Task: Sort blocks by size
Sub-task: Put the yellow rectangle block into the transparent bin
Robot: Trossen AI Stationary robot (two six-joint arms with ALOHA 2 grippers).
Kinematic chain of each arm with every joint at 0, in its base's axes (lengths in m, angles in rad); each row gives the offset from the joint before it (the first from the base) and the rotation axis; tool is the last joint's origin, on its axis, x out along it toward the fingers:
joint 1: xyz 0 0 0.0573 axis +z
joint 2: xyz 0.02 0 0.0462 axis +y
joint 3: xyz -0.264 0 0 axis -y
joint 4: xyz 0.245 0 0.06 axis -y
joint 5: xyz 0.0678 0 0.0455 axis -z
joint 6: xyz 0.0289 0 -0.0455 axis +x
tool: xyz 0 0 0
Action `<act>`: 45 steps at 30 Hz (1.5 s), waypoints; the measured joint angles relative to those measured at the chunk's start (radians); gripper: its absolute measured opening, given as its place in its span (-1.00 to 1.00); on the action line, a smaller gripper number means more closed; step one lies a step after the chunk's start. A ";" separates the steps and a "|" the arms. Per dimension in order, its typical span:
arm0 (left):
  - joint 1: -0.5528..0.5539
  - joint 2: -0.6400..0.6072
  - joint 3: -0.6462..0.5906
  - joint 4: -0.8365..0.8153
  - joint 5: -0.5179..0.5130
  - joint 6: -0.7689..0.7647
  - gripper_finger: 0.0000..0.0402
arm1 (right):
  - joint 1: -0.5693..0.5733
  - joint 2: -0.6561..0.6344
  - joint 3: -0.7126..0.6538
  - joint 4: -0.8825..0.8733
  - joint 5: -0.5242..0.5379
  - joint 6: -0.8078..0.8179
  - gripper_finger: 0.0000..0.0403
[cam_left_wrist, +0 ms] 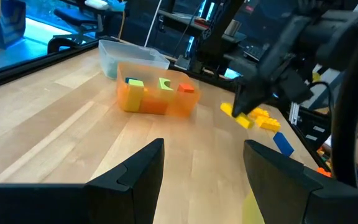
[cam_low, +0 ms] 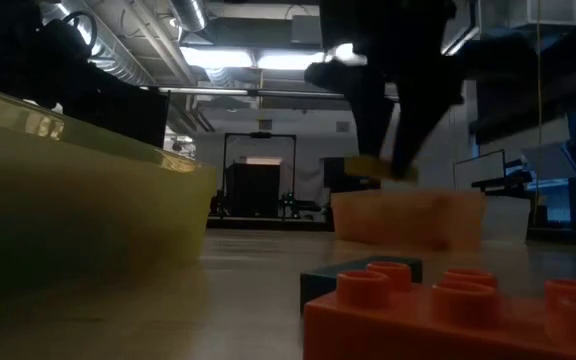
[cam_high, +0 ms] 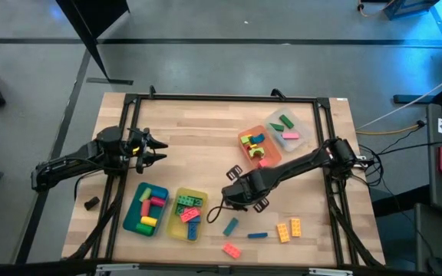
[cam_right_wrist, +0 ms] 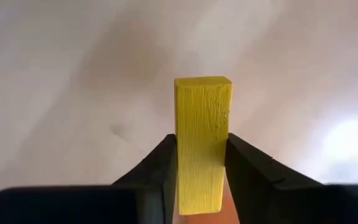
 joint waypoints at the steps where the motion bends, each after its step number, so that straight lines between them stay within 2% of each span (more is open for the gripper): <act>1: 0.000 0.000 0.000 0.000 0.000 0.000 0.02 | -0.003 0.000 0.023 -0.031 0.031 0.000 -0.46; 8: 0.000 0.000 0.000 0.000 0.000 0.000 0.02 | -0.052 0.000 0.128 -0.238 0.210 0.031 -0.41; 18: 0.000 0.000 0.000 0.000 0.000 0.000 0.02 | -0.238 0.000 0.154 -0.514 0.272 0.107 -0.44; 21: 0.000 0.000 0.000 0.000 0.000 0.000 0.02 | -0.314 -0.001 0.147 -0.521 0.279 0.114 -0.43; 28: 0.000 0.000 0.000 0.000 0.000 0.000 0.02 | -0.501 -0.013 0.145 -0.523 0.254 0.117 -0.42; 34: 0.000 0.000 0.000 0.000 0.000 0.003 0.02 | -0.679 -0.013 0.145 -0.524 0.076 0.144 -0.42; 38: 0.000 0.000 0.000 0.000 0.000 0.003 0.02 | -0.782 -0.013 0.145 -0.524 0.034 0.164 -0.42; 42: 0.000 0.000 0.000 0.000 0.000 0.002 0.02 | -0.866 -0.013 0.145 -0.524 -0.060 0.161 -0.42; 45: 0.000 0.000 0.000 0.000 0.000 0.001 0.02 | -0.915 -0.013 0.145 -0.524 -0.078 0.159 -0.42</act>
